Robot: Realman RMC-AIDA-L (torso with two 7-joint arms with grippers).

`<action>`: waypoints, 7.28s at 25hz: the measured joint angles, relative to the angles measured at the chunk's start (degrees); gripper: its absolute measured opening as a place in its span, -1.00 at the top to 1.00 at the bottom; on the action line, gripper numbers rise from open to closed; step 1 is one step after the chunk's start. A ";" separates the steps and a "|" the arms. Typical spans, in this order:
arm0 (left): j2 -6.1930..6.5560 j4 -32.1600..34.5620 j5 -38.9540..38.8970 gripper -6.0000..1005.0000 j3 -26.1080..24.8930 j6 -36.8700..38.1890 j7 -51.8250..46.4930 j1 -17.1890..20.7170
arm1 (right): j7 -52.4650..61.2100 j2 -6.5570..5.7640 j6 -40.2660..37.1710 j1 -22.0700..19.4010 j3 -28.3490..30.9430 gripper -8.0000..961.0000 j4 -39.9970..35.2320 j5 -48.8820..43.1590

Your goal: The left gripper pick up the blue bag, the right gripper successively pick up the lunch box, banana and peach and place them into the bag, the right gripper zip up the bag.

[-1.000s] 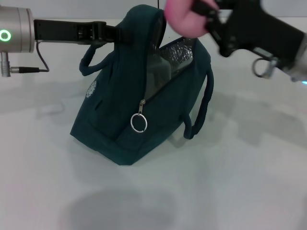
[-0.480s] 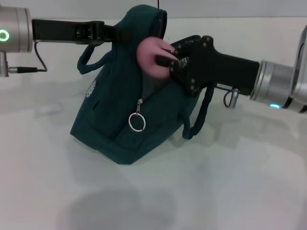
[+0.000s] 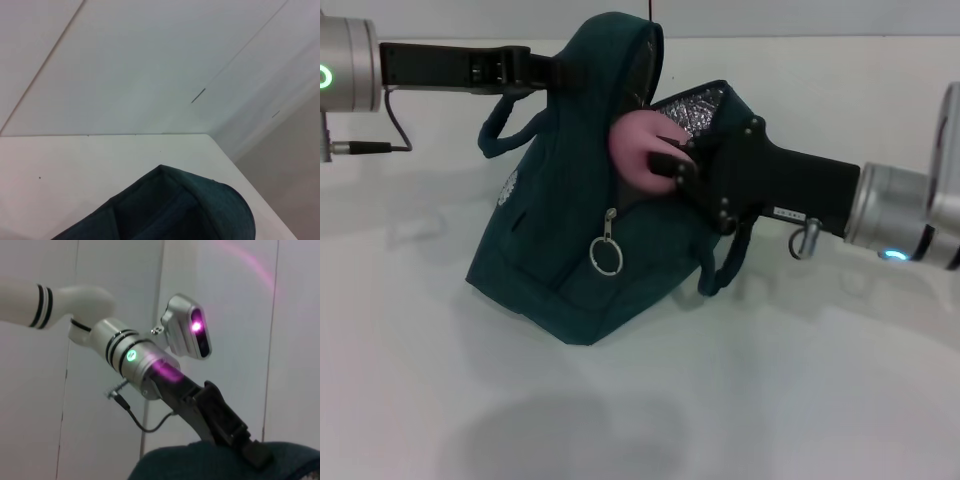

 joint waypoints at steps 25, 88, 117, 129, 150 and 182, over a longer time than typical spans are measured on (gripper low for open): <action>-0.07 -0.09 -0.09 0.89 -0.08 -0.01 0.79 0.70 | -11.49 -0.03 -16.73 -12.05 6.67 -0.65 7.07 14.32; -2.00 -13.83 -9.16 0.89 -3.22 6.17 16.21 8.91 | -0.18 -4.51 -14.19 -15.29 4.96 -0.61 0.19 13.49; -2.84 -14.07 -9.05 0.89 -3.15 5.01 17.82 9.37 | 11.03 -0.74 -20.52 -8.68 5.50 -0.59 3.37 -16.31; -2.36 -14.07 -9.52 0.89 -3.15 5.00 17.52 8.96 | 16.92 -1.38 -18.26 -8.91 5.81 -0.58 4.37 -18.53; -2.53 -14.06 -9.68 0.89 -3.16 5.01 17.84 9.31 | 8.10 -0.13 -13.51 -8.25 6.94 -0.57 2.67 -13.02; -2.69 -14.06 -9.67 0.90 -3.15 4.92 17.93 9.44 | 8.07 0.03 -11.56 -9.09 5.53 0.74 4.46 -7.73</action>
